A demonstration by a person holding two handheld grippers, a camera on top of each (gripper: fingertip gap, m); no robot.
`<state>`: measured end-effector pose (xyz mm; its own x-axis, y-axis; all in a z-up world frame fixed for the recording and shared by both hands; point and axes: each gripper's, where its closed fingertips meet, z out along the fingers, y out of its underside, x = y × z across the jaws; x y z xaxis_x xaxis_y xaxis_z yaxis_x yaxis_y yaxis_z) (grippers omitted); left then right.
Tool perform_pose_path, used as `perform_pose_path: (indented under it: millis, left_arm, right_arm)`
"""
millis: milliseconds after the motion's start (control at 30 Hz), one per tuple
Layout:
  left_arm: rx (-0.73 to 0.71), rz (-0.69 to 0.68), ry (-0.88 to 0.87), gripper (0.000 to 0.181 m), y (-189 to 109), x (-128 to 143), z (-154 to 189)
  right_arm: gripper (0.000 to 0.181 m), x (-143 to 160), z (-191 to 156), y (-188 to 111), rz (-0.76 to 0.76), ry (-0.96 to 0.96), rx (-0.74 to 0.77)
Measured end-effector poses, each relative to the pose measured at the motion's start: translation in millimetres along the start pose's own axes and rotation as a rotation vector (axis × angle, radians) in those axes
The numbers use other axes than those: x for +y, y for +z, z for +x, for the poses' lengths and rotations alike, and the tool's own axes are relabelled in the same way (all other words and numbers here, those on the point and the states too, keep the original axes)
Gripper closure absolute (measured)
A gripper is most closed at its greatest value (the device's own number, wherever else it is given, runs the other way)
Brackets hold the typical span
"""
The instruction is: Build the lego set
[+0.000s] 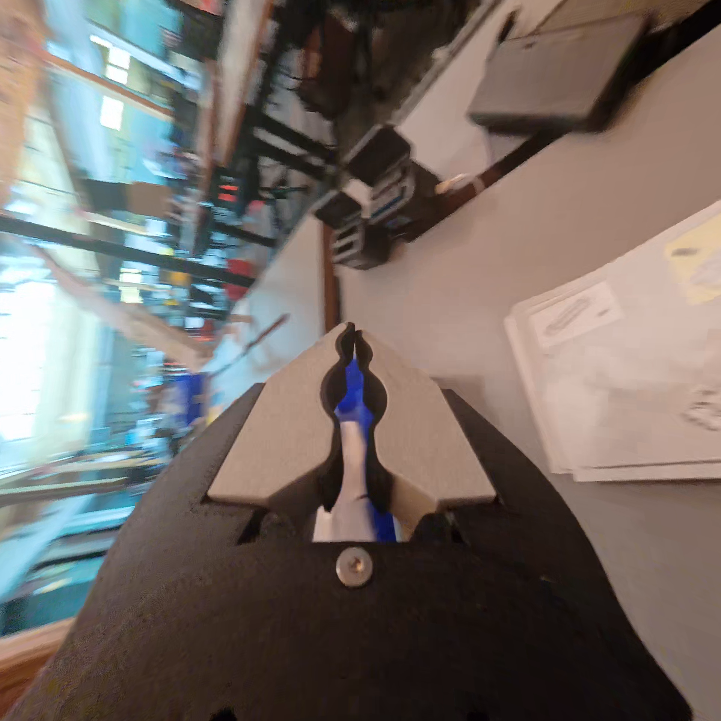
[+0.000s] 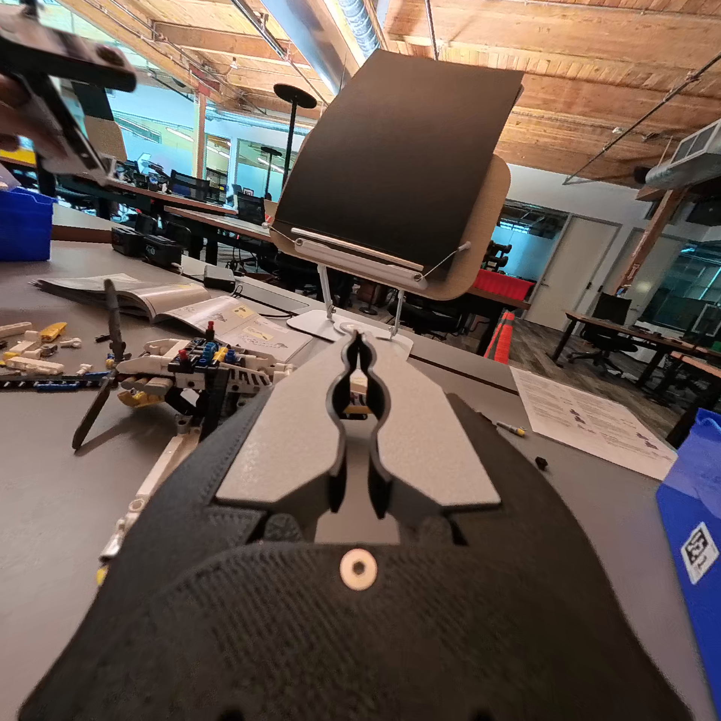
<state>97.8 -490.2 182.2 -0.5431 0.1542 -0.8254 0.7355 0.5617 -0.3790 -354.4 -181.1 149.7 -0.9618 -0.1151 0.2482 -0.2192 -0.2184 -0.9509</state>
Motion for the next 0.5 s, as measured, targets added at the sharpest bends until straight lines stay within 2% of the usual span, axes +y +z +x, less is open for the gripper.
perform_pose_path:
  millis: [67, 100, 200, 300, 400, 500]
  left_arm:
    - [-0.186, -0.007, 0.084, 0.181, -17, -7, -17]
    - [-0.219, -0.004, 0.099, 0.181, -24, -12, -18]
    - [-0.238, 0.083, 0.051, 0.181, -40, -34, -17]
    - [-0.28, 0.127, 0.023, 0.181, -48, -38, -24]
    - [-0.299, 0.133, 0.07, 0.181, -48, -41, -26]
    - [-0.276, 0.174, 0.092, 0.181, -47, -48, -18]
  right_arm:
    - [0.181, 6, 2, 2, -0.027, -0.012, 0.01]
    - [0.181, 8, 2, 3, -0.039, -0.023, 0.015]
    - [0.181, 14, 2, 5, -0.066, -0.05, 0.023]
    - [0.181, 16, 0, 6, -0.072, -0.068, 0.023]
    - [0.181, 17, 0, 7, -0.076, -0.094, 0.03]
    - [0.181, 19, 2, 10, -0.089, -0.134, 0.057]
